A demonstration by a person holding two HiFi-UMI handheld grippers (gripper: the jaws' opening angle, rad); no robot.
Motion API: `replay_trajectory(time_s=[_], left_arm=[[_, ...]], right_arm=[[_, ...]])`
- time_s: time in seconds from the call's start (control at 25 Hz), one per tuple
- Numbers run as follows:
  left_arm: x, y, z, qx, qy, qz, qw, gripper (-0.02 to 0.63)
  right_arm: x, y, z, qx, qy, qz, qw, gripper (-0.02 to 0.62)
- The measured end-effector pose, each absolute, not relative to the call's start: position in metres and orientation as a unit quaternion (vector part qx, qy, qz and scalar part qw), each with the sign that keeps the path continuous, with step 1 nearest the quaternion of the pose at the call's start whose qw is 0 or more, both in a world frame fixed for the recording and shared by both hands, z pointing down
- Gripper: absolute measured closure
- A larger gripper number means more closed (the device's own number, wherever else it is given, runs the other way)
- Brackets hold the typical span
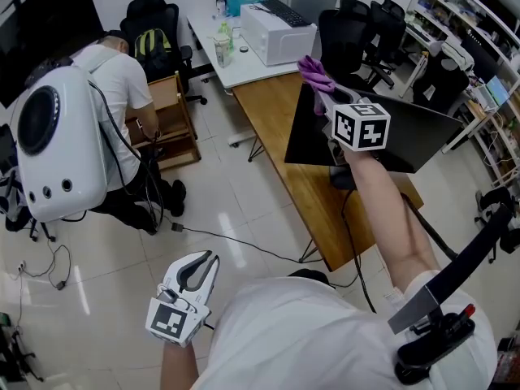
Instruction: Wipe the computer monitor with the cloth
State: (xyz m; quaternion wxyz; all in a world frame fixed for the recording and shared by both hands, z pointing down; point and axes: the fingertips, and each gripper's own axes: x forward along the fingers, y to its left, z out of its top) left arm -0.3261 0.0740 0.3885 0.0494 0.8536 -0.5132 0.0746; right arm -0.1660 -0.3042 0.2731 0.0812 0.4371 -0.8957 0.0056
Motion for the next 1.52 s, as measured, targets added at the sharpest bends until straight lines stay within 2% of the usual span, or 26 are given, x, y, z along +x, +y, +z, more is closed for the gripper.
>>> replay_trajectory(time_s=[0.72,1.52], left_arm=[[-0.326,0.068,0.395,0.857,-0.505,0.087,0.058,0.536],[-0.333,0.048,0.390,0.851,-0.507,0.105,0.084,0.536]], right_arm=[[-0.195,-0.289,0.305,0.413,-0.906,-0.007,0.090,0.548],[-0.200,-0.285,0.427,0.400,-0.904,0.056,0.138,0.548]])
